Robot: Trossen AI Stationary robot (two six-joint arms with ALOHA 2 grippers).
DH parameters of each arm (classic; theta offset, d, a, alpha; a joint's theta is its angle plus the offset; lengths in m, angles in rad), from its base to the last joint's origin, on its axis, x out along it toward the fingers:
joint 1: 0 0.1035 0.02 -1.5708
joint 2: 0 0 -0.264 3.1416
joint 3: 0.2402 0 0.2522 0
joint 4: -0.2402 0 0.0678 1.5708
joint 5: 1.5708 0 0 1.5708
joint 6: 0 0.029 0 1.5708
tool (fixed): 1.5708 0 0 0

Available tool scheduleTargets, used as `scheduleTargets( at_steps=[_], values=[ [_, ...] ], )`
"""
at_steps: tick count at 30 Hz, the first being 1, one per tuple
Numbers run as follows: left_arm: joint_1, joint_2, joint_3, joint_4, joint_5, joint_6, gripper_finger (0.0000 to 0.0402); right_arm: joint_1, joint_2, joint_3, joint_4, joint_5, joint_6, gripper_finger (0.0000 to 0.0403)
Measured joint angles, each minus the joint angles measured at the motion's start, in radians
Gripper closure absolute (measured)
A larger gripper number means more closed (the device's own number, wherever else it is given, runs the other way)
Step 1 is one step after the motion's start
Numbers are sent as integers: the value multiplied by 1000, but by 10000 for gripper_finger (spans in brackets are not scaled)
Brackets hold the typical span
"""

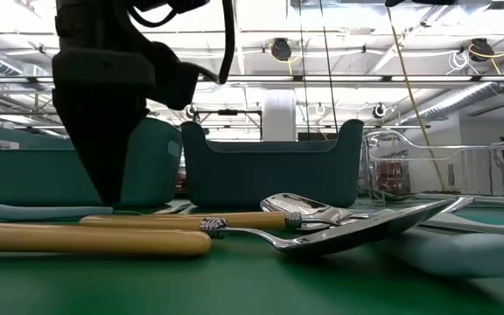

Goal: Sort silverware by color (type)
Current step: Put the blue spoon into the green bin

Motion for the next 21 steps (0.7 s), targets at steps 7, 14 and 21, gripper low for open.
scheduleTargets(
  at_steps=[7, 14, 21],
  values=[
    [-27, 33, 0, 14, 0, 12, 166, 0, 0, 0, -1, 1, -15, 236],
    [-31, 86, 6, 27, 24, 38, 215, 0, 0, 0, -1, 2, -11, 236],
    [-33, 90, 5, 46, 4, 51, 289, 0, 0, 0, -1, 2, -13, 236]
  ],
)
